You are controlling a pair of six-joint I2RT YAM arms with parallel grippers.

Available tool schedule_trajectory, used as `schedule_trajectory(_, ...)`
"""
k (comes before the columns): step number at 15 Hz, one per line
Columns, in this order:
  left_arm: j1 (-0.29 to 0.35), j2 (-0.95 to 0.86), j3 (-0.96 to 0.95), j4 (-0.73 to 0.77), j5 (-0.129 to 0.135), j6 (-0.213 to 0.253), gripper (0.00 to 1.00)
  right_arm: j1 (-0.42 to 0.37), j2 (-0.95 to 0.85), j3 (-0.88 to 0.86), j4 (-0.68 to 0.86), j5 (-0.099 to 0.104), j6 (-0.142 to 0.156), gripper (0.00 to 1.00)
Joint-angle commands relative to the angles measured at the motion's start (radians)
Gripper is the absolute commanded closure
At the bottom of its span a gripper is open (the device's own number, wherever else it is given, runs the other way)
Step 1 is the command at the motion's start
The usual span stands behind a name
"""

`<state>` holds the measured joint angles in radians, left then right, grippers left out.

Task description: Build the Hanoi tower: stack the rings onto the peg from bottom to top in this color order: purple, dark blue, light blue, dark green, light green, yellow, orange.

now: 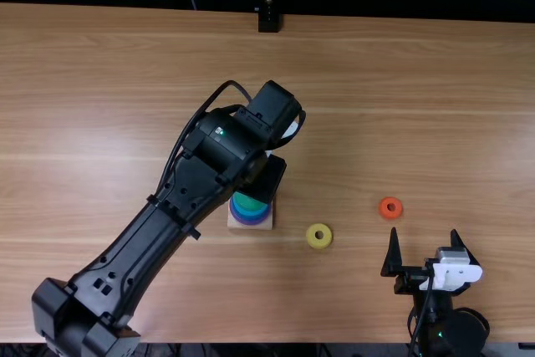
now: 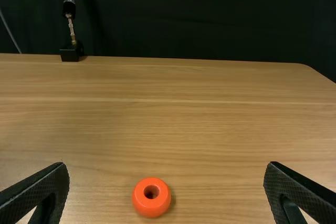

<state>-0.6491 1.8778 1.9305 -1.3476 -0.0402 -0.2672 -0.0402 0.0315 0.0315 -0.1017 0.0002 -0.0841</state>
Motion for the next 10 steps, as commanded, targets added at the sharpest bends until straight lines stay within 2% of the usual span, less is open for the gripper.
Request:
schedule_trajectory(1,-0.015,0.026,0.032,-0.002,0.013,-0.020,1.00,-0.013,-0.016,-0.016,-0.026,0.009,-0.001,0.00)
schedule_trajectory(4,-0.015,0.026,0.028,0.000,0.014,-0.025,1.00,-0.013,-0.016,-0.016,-0.026,0.009,-0.001,0.00)
schedule_trajectory(5,-0.014,0.026,0.027,0.000,0.016,-0.025,0.95,-0.013,-0.016,-0.016,-0.026,0.011,-0.001,0.00)
schedule_trajectory(6,-0.011,0.026,0.022,0.000,0.026,-0.025,0.63,-0.013,-0.016,-0.016,-0.026,0.009,-0.001,0.00)
schedule_trajectory(7,-0.007,0.026,0.021,-0.002,0.037,-0.025,0.21,-0.013,-0.016,-0.016,-0.028,0.011,-0.001,0.00)
schedule_trajectory(8,-0.004,0.023,0.018,-0.002,0.049,-0.025,0.00,-0.013,-0.016,-0.016,-0.026,0.011,-0.001,0.00)
schedule_trajectory(9,-0.001,0.020,0.008,-0.002,0.072,-0.025,0.00,-0.013,-0.016,-0.016,-0.026,0.011,-0.001,0.00)
schedule_trajectory(10,0.006,0.020,-0.010,-0.002,0.079,-0.025,0.00,-0.013,-0.016,-0.016,-0.026,0.011,-0.001,0.00)
